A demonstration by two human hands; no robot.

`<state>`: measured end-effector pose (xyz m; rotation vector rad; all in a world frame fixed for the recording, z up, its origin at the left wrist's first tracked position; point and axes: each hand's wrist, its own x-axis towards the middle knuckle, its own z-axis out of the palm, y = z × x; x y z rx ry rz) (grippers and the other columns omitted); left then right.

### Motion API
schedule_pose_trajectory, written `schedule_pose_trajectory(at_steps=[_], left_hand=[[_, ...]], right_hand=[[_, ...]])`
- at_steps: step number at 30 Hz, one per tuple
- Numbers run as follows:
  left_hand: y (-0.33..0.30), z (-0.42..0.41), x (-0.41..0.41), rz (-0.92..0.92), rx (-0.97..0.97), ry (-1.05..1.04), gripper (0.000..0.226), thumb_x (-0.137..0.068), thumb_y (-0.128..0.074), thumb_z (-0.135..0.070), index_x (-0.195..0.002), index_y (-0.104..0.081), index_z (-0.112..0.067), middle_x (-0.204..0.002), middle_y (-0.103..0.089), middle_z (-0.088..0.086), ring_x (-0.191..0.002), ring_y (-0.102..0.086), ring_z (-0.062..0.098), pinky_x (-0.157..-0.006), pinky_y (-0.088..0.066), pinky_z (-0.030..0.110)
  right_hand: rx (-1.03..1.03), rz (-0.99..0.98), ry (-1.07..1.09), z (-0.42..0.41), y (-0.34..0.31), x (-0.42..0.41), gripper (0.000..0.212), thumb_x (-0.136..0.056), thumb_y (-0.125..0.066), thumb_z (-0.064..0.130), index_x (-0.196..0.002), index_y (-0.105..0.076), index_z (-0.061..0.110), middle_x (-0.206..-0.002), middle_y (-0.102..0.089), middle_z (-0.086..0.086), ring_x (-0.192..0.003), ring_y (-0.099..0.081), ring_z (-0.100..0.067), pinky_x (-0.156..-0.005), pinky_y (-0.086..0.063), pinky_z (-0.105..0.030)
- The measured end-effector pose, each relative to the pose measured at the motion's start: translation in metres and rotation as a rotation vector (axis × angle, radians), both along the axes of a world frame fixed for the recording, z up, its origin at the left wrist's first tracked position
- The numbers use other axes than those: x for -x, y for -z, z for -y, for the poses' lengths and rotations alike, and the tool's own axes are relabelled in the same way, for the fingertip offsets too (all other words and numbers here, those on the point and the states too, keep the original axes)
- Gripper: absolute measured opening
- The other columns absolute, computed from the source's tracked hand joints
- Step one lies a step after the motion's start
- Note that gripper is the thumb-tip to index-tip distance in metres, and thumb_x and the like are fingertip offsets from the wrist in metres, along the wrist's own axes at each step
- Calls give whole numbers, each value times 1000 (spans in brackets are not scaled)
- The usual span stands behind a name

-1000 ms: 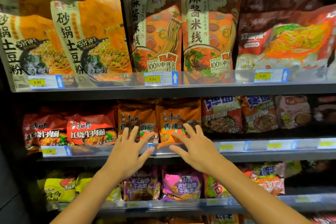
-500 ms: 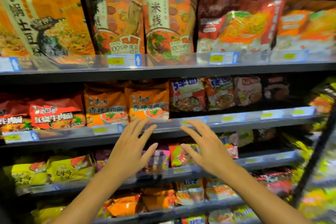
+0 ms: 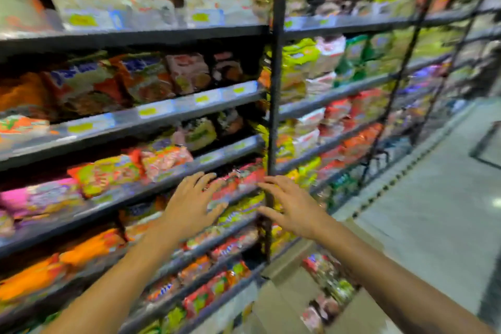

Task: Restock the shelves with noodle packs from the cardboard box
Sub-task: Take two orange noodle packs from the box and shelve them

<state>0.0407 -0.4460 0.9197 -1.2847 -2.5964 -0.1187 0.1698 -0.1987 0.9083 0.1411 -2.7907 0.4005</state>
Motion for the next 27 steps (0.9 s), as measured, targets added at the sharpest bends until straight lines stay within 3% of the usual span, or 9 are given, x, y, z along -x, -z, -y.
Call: schedule_pose_trajectory(at_steps=[3,6,10,12,15,19,23,27], left_hand=[[24,-59,-35,53,21,98,60,-96,-38,-59,-123,-65,-13,-125,-65,13,-113,-62,38,-98,-50,48],[47,-108,-59,97,32,170,73,-99,-22,-63,-121,-68,-11,-118,-67,13,-106,-65,36,-93,-54,45],[75,-173,-78,173,106,224,92,-89,-7,-77,-141,-53,-17,-140,-55,10,-128,-51,32,-109,-41,42],[87,-206,-84,207,136,242,97,-81,-5,-80,-149,-43,-22,-150,-45,5,-138,-41,27,-113,-35,39],[109,-255,-84,262,176,284,95,-80,-4,-78,-151,-37,-24,-154,-40,3,-142,-35,25,-114,-31,39],[160,-319,-58,345,217,322,106,-77,8,-85,-152,-35,-24,-155,-39,2,-142,-35,23,-115,-32,40],[198,-375,-35,422,219,317,97,-86,-1,-77,-141,-52,-15,-140,-55,7,-128,-53,27,-105,-46,38],[225,-418,-16,546,318,228,100,-74,-2,-74,-147,-42,-18,-146,-47,7,-135,-42,25,-111,-36,38]], right_hand=[[43,62,66,-57,23,-56,67,-92,-43,66,-134,-60,16,-137,-56,-8,-128,-52,-28,-110,-42,-43],[35,88,157,-103,35,-102,60,-92,-55,58,-140,-54,21,-146,-49,-3,-136,-42,-22,-115,-29,-30],[72,173,286,-159,61,-140,73,-90,-37,73,-147,-44,29,-153,-41,4,-142,-33,-17,-117,-30,-35],[97,225,336,-184,73,-151,66,-93,-43,67,-149,-38,33,-155,-36,7,-144,-28,-15,-118,-29,-35],[100,291,398,-222,86,-160,68,-93,-41,67,-150,-37,30,-156,-35,4,-144,-27,-16,-117,-27,-34],[137,369,447,-277,107,-157,97,-76,-13,86,-150,-37,27,-157,-34,2,-145,-26,-17,-117,-26,-32],[183,504,507,-336,126,-140,84,-82,-29,79,-150,-36,31,-157,-32,4,-146,-25,-18,-117,-27,-32],[232,575,509,-389,146,-110,88,-79,-26,81,-149,-38,30,-155,-36,2,-144,-29,-20,-116,-29,-34]])
